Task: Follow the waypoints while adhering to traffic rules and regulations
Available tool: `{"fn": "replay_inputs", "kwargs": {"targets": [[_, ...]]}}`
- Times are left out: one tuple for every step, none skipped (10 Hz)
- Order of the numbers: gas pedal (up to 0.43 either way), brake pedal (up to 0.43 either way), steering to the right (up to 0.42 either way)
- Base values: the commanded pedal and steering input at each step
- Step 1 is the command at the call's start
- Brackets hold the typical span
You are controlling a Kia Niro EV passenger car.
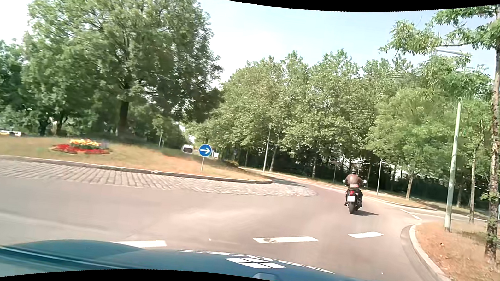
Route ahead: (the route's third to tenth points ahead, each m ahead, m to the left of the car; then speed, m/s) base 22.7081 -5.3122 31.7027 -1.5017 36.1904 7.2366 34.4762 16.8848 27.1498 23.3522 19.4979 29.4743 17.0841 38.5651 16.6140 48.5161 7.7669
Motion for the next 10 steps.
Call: {"fn": "replay_inputs", "kwargs": {"targets": [[0.000, 0.000, 0.204], [0.000, 0.000, 0.206], [0.000, 0.000, 0.207], [0.000, 0.000, 0.207], [0.000, 0.000, 0.207], [0.000, 0.000, 0.203], [0.000, 0.000, 0.193], [0.000, 0.000, 0.186], [0.000, 0.000, 0.175], [0.000, 0.000, 0.154]]}}
